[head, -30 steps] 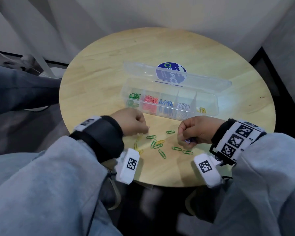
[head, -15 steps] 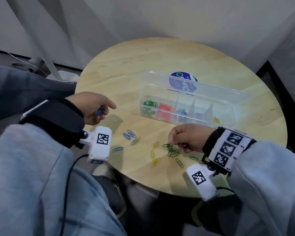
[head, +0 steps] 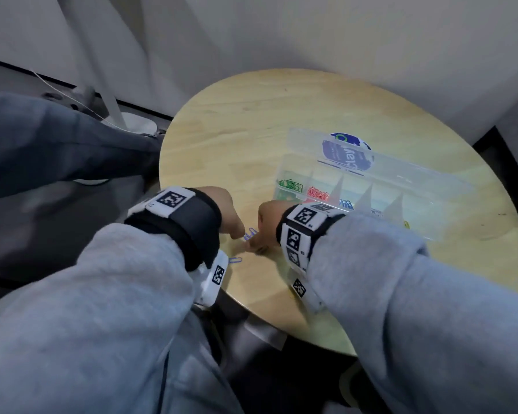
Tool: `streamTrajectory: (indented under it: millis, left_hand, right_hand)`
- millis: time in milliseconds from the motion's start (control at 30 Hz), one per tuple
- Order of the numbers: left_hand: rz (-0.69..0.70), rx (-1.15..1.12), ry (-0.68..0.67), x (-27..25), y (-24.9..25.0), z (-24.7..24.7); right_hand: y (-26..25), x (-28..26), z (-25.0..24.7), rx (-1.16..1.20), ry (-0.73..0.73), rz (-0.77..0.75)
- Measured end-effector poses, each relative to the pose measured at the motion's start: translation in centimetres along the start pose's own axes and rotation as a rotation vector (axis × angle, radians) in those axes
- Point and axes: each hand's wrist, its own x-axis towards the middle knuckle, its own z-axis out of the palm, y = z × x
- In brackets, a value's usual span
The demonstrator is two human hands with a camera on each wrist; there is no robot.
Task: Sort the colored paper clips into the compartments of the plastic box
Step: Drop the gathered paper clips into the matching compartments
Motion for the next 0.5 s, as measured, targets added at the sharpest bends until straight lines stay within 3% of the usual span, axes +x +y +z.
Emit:
streamTrajectory:
  millis: [67,233,500]
  left_hand:
    - [0.002,0.045,-0.055,0.0,0.3,0.6]
    - [0.018,0.214,-0.137,0.3,0.8,2.2]
    - [0.015,0.272,-0.057,0.5,1.4,3.4]
  right_hand:
    - [-0.1,0.7,0.0,-0.034,-0.043,0.023]
    - [1.3,0.9,0.1,0.057,0.033,-0.046]
    - [0.8,1.1,0.5,-0.017,0.064,-0.105]
